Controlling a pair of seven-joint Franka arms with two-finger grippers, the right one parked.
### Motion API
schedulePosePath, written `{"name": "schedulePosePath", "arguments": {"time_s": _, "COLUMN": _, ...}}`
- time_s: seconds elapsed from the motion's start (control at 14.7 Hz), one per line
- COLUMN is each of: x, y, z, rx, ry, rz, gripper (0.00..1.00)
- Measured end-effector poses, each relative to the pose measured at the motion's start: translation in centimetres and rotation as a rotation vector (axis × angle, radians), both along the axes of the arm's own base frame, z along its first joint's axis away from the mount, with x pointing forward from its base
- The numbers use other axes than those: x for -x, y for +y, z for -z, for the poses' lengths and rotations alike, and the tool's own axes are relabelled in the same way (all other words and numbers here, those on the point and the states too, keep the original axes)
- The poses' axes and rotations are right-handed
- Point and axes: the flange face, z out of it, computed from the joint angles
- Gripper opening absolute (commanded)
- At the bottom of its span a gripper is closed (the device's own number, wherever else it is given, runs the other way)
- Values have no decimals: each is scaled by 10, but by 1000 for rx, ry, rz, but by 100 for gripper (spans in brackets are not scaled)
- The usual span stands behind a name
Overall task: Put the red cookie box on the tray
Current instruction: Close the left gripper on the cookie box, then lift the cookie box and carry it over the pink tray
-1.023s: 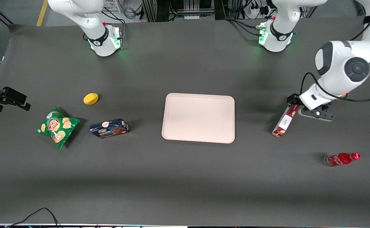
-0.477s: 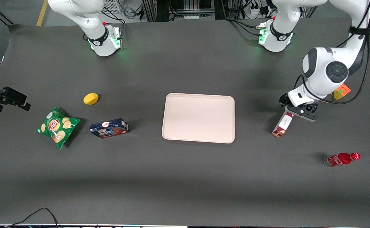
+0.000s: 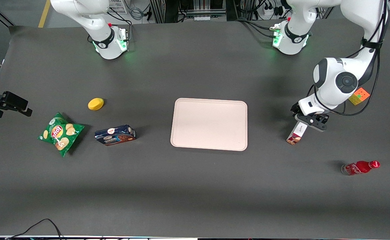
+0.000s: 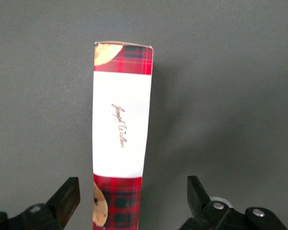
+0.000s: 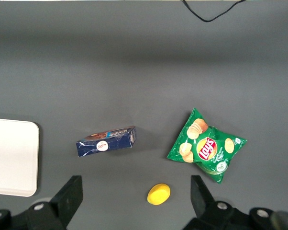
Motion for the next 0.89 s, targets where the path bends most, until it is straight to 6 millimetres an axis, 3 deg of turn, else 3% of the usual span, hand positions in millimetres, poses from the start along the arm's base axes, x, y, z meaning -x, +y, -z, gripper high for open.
{"name": "schedulePosePath", "arguments": {"time_s": 0.14, "x": -1, "y": 0, "z": 4, "rx": 1, "ry": -10, "rz": 8, "gripper": 90}}
{"name": "schedulePosePath", "arguments": {"time_s": 0.34, "x": -1, "y": 0, "z": 10, "rx": 2, "ry": -9, "rz": 12, "gripper": 66}}
{"name": "schedulePosePath", "arguments": {"time_s": 0.75, "x": -1, "y": 0, "z": 12, "rx": 1, "ry": -7, "rz": 15, "gripper": 8}}
{"name": "schedulePosePath", "arguments": {"time_s": 0.89, "x": -2, "y": 1, "z": 11, "rx": 1, "ry": -9, "rz": 14, "gripper": 0}}
